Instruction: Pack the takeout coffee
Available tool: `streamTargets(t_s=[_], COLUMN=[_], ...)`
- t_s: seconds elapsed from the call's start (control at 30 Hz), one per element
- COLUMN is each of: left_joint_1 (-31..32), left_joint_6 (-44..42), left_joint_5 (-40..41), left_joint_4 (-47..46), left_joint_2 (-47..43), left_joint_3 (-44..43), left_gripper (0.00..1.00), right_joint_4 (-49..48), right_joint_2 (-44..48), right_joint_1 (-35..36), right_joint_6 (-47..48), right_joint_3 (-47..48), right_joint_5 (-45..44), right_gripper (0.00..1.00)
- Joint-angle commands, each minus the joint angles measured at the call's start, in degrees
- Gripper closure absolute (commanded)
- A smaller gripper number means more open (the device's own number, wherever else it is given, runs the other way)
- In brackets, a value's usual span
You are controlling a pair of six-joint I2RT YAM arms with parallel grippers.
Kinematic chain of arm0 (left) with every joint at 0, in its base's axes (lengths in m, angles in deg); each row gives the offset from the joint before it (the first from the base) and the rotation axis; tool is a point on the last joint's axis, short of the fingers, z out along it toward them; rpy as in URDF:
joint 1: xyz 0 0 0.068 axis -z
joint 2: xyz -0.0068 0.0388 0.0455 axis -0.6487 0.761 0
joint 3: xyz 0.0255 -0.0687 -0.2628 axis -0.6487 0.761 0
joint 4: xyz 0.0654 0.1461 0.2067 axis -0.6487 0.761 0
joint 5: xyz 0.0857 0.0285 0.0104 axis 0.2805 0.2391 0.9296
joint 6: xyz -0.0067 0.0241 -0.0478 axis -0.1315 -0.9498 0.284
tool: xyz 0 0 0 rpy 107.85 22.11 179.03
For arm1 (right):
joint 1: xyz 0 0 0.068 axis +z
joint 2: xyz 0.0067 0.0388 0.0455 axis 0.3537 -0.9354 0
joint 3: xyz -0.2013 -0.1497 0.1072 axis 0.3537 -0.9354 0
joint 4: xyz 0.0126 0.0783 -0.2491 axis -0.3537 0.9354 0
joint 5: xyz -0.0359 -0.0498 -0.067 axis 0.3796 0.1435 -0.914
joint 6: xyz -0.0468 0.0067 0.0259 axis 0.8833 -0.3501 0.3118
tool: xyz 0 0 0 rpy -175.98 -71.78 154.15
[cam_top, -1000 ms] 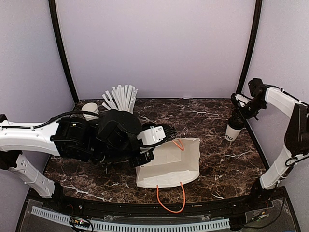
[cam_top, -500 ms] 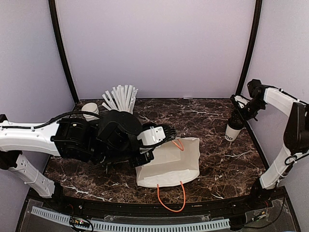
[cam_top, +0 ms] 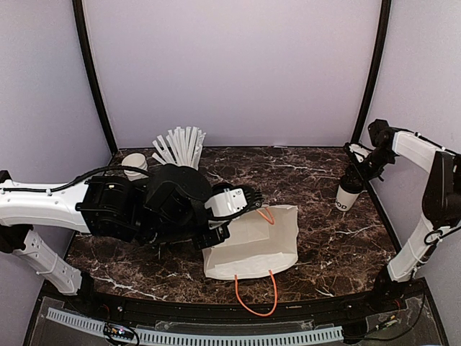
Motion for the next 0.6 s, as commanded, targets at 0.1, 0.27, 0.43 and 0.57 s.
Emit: streamTargets(t_s=[0.1, 0.27, 0.43, 0.57], left_joint_1=[0.29, 0.31, 0.22, -0.75], left_joint_6=[-0.29, -0.29, -0.25, -0.66], left_joint_5=[0.65, 0.71, 0.28, -1.83], left_joint_4=[-0.77, -0.9, -1.35, -3.72], left_joint_2=[-0.8, -0.79, -0.98, -1.91], left_joint_3=[1.1, 1.27, 1.28, 1.44], left_gripper=[1.0, 1.0, 1.0, 1.0], right_joint_4=[-0.03, -0.05, 0.02, 0.09], right_joint_2=[-0.93, -1.04, -0.97, -0.69], right_joint_1=[-0.25, -0.3, -0.3, -0.31], right_joint_6=[-0.41, -0.25, -0.15, -0.43], right_joint_3=[0.27, 0.11, 0.08, 0.24], right_joint_5=[-0.71, -1.01, -1.2, -1.34], right_gripper=[0.24, 0.23, 0.24, 0.19])
